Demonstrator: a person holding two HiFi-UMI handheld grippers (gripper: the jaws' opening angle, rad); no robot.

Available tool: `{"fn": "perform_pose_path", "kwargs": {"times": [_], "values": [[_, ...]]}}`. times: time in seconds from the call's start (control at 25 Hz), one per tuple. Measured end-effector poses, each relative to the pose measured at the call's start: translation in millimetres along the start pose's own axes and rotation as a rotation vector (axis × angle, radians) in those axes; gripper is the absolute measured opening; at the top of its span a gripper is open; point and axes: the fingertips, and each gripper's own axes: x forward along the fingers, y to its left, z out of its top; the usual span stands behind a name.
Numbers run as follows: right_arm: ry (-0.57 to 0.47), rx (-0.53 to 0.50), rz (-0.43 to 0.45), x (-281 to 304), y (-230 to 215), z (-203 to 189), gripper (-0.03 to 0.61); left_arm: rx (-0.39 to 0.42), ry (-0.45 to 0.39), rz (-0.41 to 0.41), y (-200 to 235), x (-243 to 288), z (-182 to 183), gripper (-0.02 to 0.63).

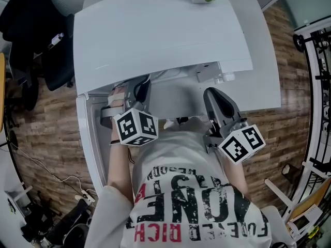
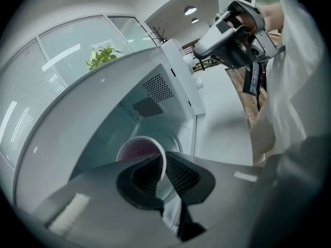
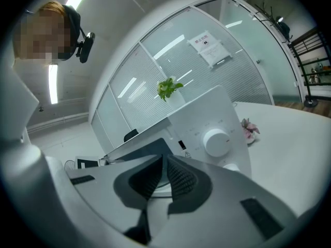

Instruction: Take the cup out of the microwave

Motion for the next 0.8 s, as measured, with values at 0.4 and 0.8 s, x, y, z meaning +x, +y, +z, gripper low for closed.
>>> {"fn": "perform_pose_path", "kwargs": {"times": [0.4,0.8], "values": [[-0.001,-0.001,0.032,-27,-13,11,0.025,-0.009,0.015,0.030,-10,-16,22,0.037],[0.006,-0.002,0.063,-60,-16,15,0.025,-0.006,0.030,0.061,-23,-34,43,0.036]]}}
